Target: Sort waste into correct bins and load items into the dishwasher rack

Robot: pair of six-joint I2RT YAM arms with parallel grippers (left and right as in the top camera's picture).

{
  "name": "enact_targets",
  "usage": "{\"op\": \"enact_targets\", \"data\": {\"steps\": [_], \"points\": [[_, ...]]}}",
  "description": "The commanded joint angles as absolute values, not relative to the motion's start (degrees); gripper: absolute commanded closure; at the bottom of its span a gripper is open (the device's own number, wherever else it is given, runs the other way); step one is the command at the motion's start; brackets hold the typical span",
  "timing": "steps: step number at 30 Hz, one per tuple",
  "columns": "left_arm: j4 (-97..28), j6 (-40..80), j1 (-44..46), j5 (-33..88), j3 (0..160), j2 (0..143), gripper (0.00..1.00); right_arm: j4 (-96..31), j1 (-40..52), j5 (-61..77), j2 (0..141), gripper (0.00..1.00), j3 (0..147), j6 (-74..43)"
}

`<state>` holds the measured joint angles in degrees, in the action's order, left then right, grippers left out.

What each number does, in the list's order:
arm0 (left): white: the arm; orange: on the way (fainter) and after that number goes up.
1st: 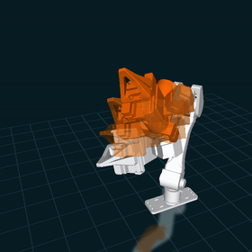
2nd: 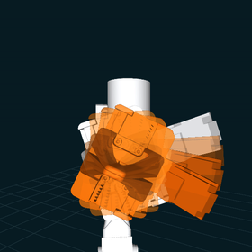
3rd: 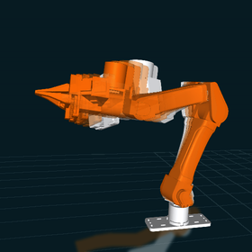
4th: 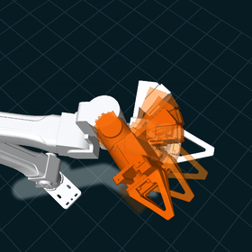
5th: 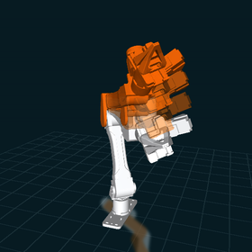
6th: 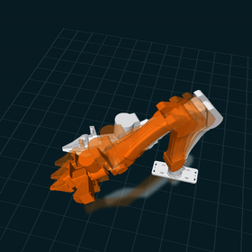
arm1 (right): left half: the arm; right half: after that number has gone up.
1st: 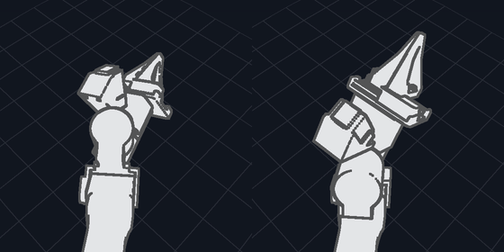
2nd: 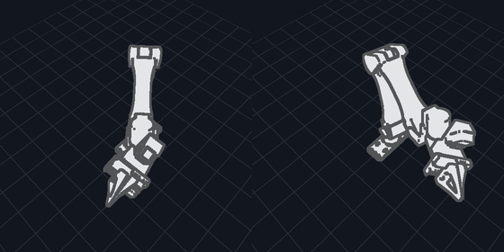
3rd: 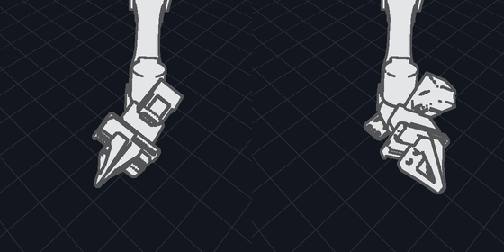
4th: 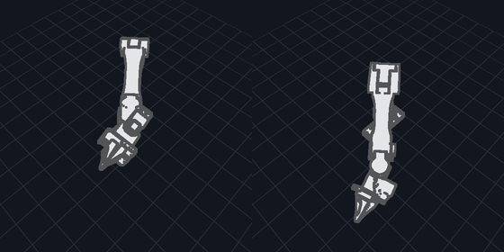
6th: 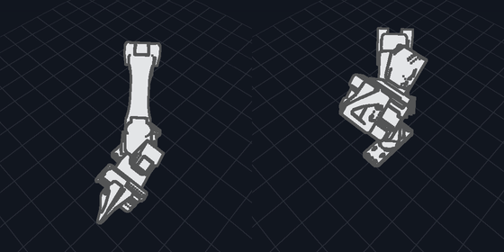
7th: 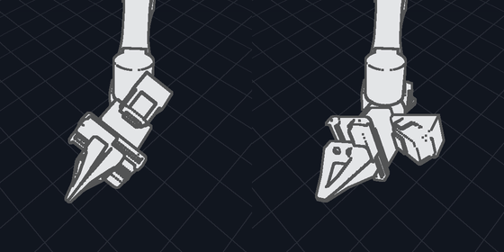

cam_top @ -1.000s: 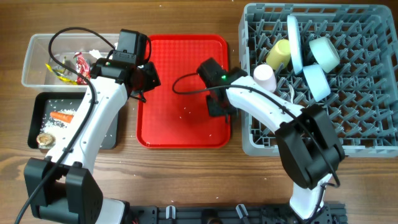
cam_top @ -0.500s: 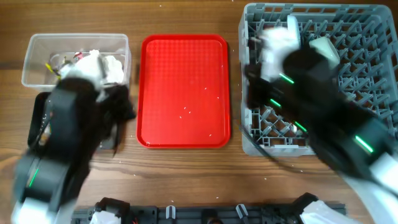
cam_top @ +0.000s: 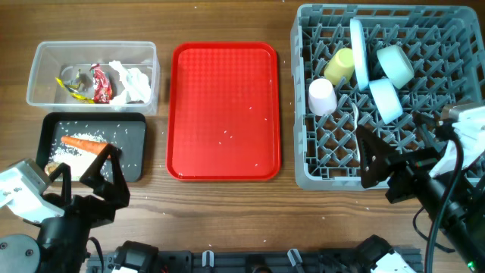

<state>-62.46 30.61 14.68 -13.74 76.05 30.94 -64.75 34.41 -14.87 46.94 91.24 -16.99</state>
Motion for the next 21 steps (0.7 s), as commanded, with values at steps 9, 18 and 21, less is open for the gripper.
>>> {"op": "enact_targets", "data": {"steps": [9,18,21], "points": [[-65.1,30.7,14.9,-13.5,75.8,31.1,0.0,-68.2,34.5,-16.1,47.7,0.0,91.0,-16.7],[-65.5,30.7,14.9,-13.5,75.8,31.1,0.0,-68.4,34.5,-16.2,47.2,0.0,90.1,-16.5],[-65.5,30.7,14.9,-13.5,75.8,31.1,0.0,-64.6,34.4,-18.2,43.4,0.0,85.8,-16.5]]}}
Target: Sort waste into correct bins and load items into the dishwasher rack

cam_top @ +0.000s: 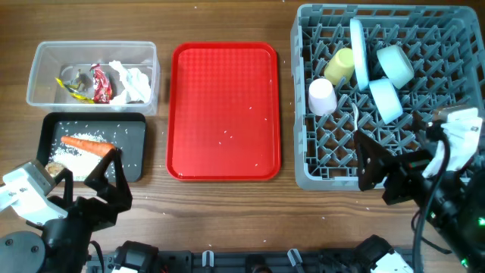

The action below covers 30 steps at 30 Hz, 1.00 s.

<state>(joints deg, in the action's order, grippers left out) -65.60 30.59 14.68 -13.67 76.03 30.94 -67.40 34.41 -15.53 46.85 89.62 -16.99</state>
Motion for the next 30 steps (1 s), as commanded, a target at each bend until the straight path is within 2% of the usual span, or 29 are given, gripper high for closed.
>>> {"op": "enact_targets", "data": {"steps": [1,10,13,17,24,30], "points": [[-65.5,30.7,14.9,-13.5,75.8,31.1,0.0,-61.6,34.0,-18.7,41.0,0.0,82.8,-16.5],[-65.5,30.7,14.9,-13.5,75.8,31.1,0.0,-26.9,22.7,-15.7,17.5,0.0,43.9,-19.5],[-65.5,30.7,14.9,-13.5,75.8,31.1,0.0,-12.5,17.7,-10.3,13.3,0.0,31.5,-19.5],[-65.5,30.7,14.9,-13.5,75.8,31.1,0.0,-1.4,13.2,-5.3,8.4,0.0,20.4,-19.6],[-65.5,30.7,14.9,-13.5,75.8,31.1,0.0,6.5,9.1,-4.1,0.1,0.0,9.0,-19.7],[-65.5,30.7,14.9,-13.5,75.8,31.1,0.0,10.0,6.3,-1.0,0.2,0.0,3.3,-19.9]]}}
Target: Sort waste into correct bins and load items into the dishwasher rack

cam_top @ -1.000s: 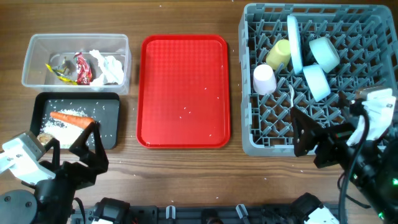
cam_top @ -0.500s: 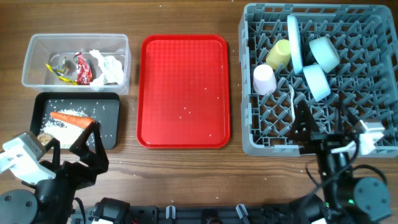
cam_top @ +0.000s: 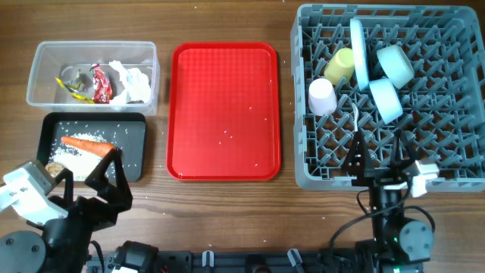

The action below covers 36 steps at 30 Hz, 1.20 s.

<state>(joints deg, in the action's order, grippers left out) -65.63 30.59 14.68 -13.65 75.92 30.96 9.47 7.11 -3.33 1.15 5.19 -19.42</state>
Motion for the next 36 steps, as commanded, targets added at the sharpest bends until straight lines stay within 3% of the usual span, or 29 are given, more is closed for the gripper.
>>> {"op": "enact_targets", "data": {"steps": [1,5,14,36], "points": [[-65.5,30.7,14.9,-13.6,75.8,31.1,0.0,10.1,6.2,-1.0,0.2,0.0,2.6,-19.6],[-65.5,30.7,14.9,-13.5,75.8,31.1,0.0,9.9,6.1,-1.6,0.2,0.0,0.3,-19.4],[-65.5,30.7,14.9,-13.5,75.8,31.1,0.0,0.9,6.1,2.0,0.2,0.0,0.3,-3.2],[-65.5,30.7,14.9,-13.5,75.8,31.1,0.0,0.3,6.1,2.0,0.3,0.0,0.3,-3.0]]}}
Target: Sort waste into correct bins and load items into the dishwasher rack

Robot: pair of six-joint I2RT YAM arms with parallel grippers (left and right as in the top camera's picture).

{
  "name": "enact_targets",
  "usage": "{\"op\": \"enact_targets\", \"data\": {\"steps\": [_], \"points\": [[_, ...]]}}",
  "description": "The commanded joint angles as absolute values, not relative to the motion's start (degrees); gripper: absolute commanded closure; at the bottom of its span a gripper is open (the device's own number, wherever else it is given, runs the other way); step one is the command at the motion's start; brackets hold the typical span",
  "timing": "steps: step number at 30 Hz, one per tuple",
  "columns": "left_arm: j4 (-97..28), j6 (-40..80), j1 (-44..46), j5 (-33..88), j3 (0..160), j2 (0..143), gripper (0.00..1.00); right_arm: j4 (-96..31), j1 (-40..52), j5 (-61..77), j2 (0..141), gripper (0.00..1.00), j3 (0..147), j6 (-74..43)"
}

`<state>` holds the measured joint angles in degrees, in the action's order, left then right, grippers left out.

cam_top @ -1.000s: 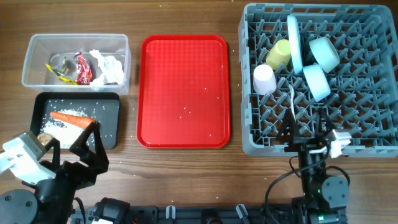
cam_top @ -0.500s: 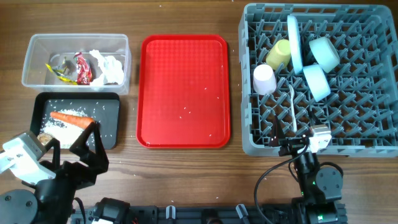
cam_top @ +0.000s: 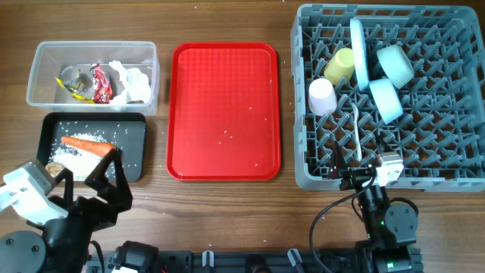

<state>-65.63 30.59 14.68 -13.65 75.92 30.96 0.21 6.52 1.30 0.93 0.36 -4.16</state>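
Observation:
The grey dishwasher rack [cam_top: 455,178] on the right holds a yellow cup [cam_top: 340,65], a white cup [cam_top: 321,95], two pale bowls [cam_top: 394,64], an upright plate [cam_top: 358,45] and a white utensil [cam_top: 356,129]. The clear bin [cam_top: 38,76] at top left contains wrappers and tissue. A carrot [cam_top: 87,143] and rice lie in the black tray [cam_top: 135,163]. The red tray [cam_top: 223,110] carries only a few rice grains. My left gripper [cam_top: 89,171] stands open at the black tray's near edge, holding nothing. My right gripper [cam_top: 352,159] sits low at the rack's front wall, apparently open and empty.
The right arm's base [cam_top: 386,224] and its cable lie on the wooden table in front of the rack. The left arm's body [cam_top: 45,220] fills the near left corner. A strip of bare wood runs between the red tray and the rack.
The right arm has shifted a little left and sunk lower, its fingers now close against the rack's front wall. The left arm and all the objects have stayed put.
The right arm first reached in from the right edge, gripper open over the rack's front right part, and stayed there. Then it stood upright in front of the rack's middle. Now it is tucked low there. The left gripper has stayed open beside the black tray.

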Motion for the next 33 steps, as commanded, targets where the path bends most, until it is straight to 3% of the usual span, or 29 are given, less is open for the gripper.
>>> {"op": "enact_targets", "data": {"steps": [1,23,33], "points": [[-65.5,30.7,14.9,-13.5,75.8,31.1,0.0,0.3,6.1,2.0,0.3,0.0,0.3,-3.0],[-70.1,30.7,15.1,-12.9,72.0,24.5,0.0,0.3,6.1,2.0,0.3,0.0,0.3,-3.0],[-47.8,30.7,13.8,-12.4,42.7,9.8,0.0,0.3,6.1,2.0,0.3,0.0,0.3,-3.0]]}}
